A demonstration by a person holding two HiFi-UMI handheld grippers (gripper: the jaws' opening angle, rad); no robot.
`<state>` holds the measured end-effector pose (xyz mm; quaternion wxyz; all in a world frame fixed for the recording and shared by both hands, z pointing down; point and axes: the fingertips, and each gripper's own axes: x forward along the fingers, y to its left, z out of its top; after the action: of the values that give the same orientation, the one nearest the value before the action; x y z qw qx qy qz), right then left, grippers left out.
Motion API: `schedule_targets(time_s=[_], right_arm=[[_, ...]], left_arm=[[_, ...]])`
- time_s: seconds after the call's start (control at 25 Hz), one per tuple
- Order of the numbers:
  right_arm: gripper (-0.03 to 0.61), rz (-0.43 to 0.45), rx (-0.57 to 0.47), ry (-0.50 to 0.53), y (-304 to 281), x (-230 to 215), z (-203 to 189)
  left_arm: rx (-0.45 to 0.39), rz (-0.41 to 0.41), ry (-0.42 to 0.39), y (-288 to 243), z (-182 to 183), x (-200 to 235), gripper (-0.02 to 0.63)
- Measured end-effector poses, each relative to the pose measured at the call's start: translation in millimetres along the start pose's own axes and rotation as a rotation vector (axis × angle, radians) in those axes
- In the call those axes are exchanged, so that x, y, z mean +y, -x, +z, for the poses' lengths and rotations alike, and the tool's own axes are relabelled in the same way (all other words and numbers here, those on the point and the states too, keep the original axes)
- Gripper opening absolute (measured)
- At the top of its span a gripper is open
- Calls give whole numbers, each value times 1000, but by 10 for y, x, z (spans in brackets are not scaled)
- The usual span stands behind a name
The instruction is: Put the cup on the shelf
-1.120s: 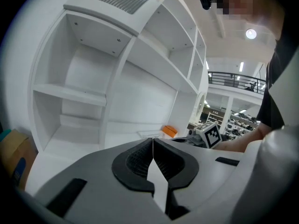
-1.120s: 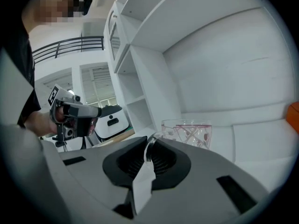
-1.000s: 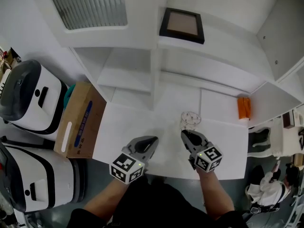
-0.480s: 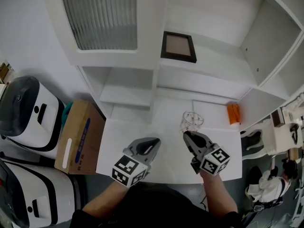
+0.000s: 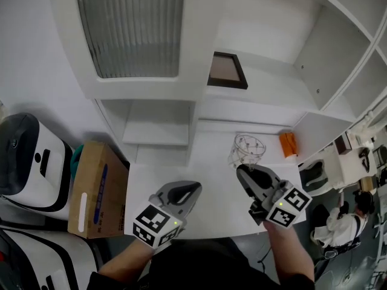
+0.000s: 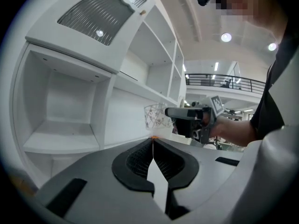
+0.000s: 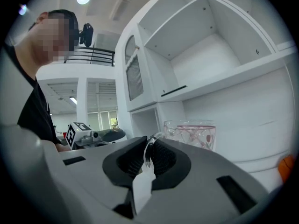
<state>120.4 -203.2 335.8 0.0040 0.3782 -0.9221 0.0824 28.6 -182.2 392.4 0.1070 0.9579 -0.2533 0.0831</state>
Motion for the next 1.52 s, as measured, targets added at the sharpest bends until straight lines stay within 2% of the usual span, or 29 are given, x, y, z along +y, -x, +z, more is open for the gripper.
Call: schedule_targets(time_s=[0.12,0.32,0.64,0.8,1.16,1.52], right_arm=[[28,36,-12,31,34,95,240],[28,104,-10,38,108,-48,716],[28,172,-36,115,123,174,1038],[28,207,-44,154,116,182,1271],[28,252,-54,192,-16,88,1728],[28,248,-86,228,-354,-134,2005]], left_arm=[[3,0,1,-17,32,3,14],[0,61,20,-95,334,121,14],[-45,119,-44,72,396,120,14],[-48,118,-38,-3,419,71,14],[-31,133,-12,-96,396,64,14],[-28,161,5,-58,342,76,14]])
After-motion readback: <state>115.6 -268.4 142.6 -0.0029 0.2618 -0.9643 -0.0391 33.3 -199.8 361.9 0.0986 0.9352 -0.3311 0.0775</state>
